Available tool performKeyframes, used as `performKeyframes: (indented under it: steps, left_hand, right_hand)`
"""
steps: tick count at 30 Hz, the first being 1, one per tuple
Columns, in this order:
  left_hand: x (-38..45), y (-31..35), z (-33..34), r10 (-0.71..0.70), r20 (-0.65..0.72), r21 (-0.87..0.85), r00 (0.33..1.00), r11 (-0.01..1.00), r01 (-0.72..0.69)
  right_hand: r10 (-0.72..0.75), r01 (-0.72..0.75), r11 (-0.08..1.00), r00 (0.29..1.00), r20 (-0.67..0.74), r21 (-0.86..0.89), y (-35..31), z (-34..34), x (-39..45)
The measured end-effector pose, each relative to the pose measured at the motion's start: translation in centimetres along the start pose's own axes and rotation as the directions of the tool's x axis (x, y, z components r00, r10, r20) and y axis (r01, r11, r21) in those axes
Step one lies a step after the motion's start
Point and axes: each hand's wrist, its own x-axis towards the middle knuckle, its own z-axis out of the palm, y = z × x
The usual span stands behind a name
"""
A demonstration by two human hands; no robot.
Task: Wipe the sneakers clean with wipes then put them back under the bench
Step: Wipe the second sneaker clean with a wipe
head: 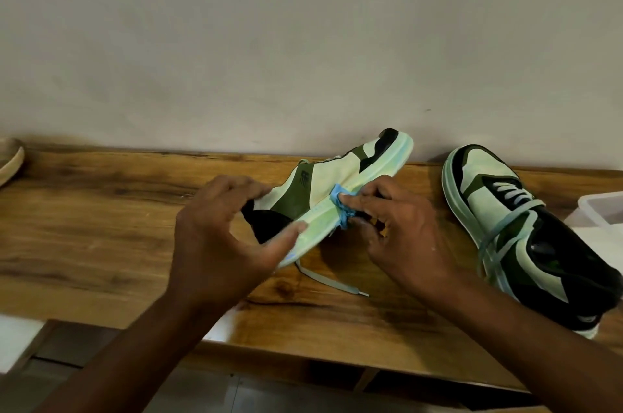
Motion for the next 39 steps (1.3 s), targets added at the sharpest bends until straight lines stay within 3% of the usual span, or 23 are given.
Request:
performKeyframes:
  steps: [2,5,14,19,24,27,31,33,39]
  left_hand:
    - [-0.5,-0.2,-0.4,0.075,0.153,0.146,0.985,0.984,-0.098]
    - [-1.0,-0.5,-0.2,0.035,0.265,0.229,0.964,0.968,-0.098]
    - [0.0,-1.7,0.8,0.034,0.24,0.091,0.97,0.994,-0.057]
    - [0.6,-1.1,1.7,0.058,0.248,-0.011,0.967,0.998,-0.057]
    - [0.9,-0.1,2.4,0.091,0.288,-0.073,0.953,0.995,-0.073]
    - [1.0,-0.1,2.7,0.102,0.294,-0.067,0.95,0.994,-0.086]
    - [1.1,0.1,2.9,0.082,0.285,-0.043,0.955,0.996,-0.073]
    - [1.1,0.2,3.0,0.068,0.278,-0.041,0.958,0.997,-0.059]
    - [1.3,-0.2,2.9,0.064,0.269,-0.1,0.961,0.994,-0.038]
  right_hand:
    - [0.008,-0.008,1.0,1.0,-0.01,-0.011,0.5,0.0,0.3]
    - [0.034,-0.034,0.999,0.999,-0.029,-0.016,1.0,0.0,0.8]
    - [0.028,-0.029,0.999,0.999,-0.027,-0.026,0.3,-0.4,0.7]
    - [-0.115,0.123,0.987,0.99,-0.077,0.101,-2.1,-0.6,0.1]
    - [-0.199,0.196,0.979,0.978,0.062,0.056,-3.6,0.0,-1.1]
    - [-0.168,0.168,0.986,0.98,0.103,0.007,-3.2,0.1,-1.0]
    - [0.018,-0.016,0.999,0.996,-0.087,0.029,-1.1,-0.8,0.7]
    - [0.042,-0.036,0.998,0.991,-0.126,0.05,-1.2,-0.6,1.0]
    - [-0.182,0.172,0.981,0.975,0.127,0.088,-3.3,0.0,-0.5]
